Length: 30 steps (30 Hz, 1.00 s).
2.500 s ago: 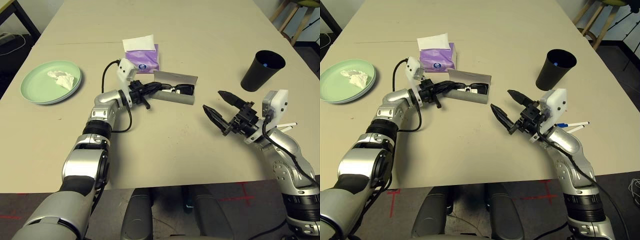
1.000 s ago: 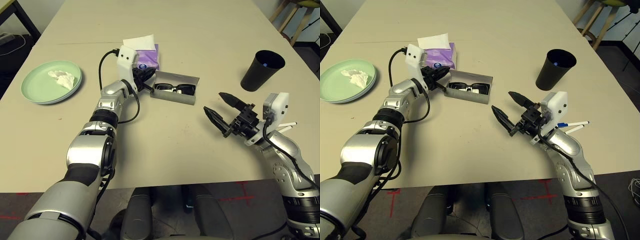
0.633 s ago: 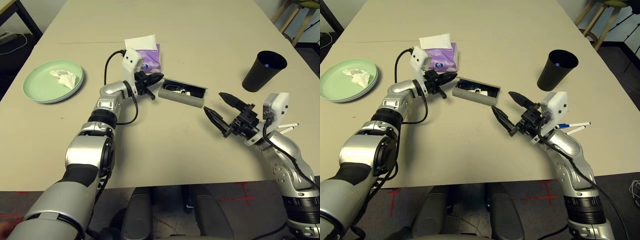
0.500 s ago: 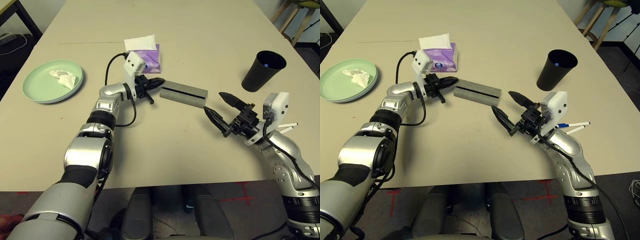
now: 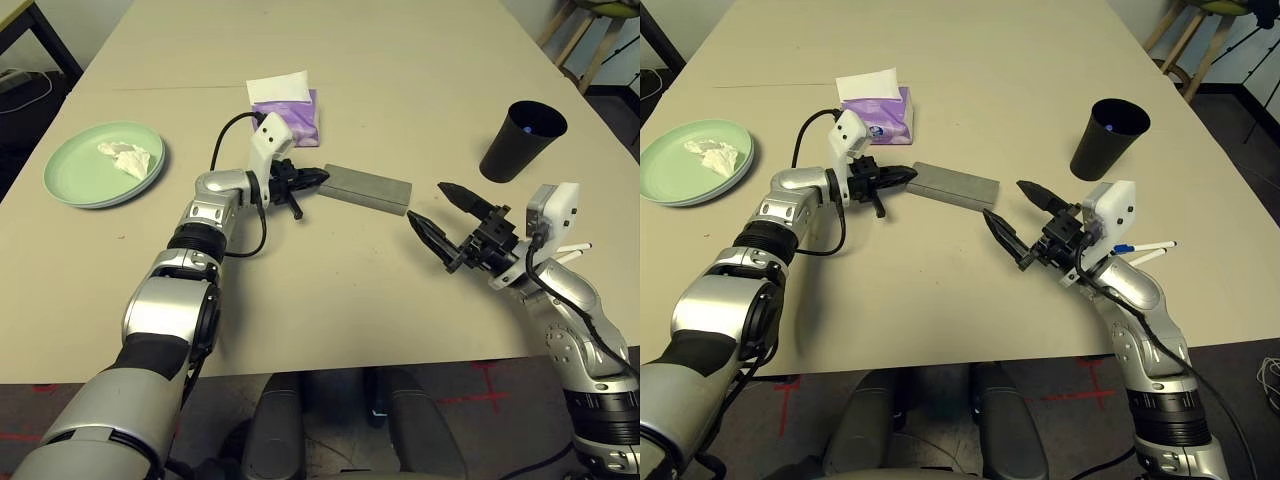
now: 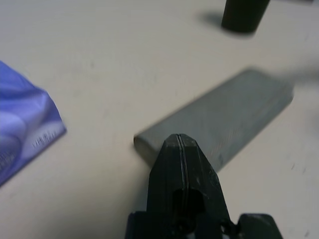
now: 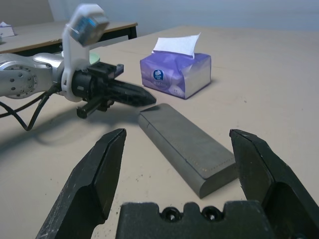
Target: Organize and tidy the items on the table.
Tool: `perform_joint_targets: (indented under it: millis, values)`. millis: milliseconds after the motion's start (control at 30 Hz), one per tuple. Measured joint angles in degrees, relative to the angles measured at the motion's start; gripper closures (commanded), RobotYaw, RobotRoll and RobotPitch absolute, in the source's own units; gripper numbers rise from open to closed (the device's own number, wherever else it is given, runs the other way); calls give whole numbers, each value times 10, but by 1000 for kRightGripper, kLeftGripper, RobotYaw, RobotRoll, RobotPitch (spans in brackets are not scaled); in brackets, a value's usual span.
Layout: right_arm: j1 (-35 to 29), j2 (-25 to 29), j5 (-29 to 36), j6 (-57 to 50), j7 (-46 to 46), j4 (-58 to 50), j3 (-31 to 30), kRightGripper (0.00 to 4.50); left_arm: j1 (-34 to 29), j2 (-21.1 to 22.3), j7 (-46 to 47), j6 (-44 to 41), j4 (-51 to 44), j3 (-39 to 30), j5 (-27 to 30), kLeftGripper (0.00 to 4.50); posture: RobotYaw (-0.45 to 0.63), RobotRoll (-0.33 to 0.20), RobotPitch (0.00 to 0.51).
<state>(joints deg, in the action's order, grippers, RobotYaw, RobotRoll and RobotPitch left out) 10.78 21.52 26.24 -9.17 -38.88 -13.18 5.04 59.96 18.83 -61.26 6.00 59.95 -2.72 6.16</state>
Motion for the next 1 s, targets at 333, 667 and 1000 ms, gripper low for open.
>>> perform_joint_targets:
  millis: [333, 667, 1000]
  values:
    - [35, 2, -7, 8, -24, 55, -1, 0, -120, 11, -68, -131, -265, -23, 108, 1247, 133, 0, 167]
    - [90, 29, -39, 11, -68, 139, -20, 0, -222, 62, -121, -166, -437, 12, 143, 22, 160, 0, 143]
    - [129, 93, -61, -4, -127, 173, -27, 0, -245, 77, -136, -93, -449, 44, 131, 22, 147, 0, 110]
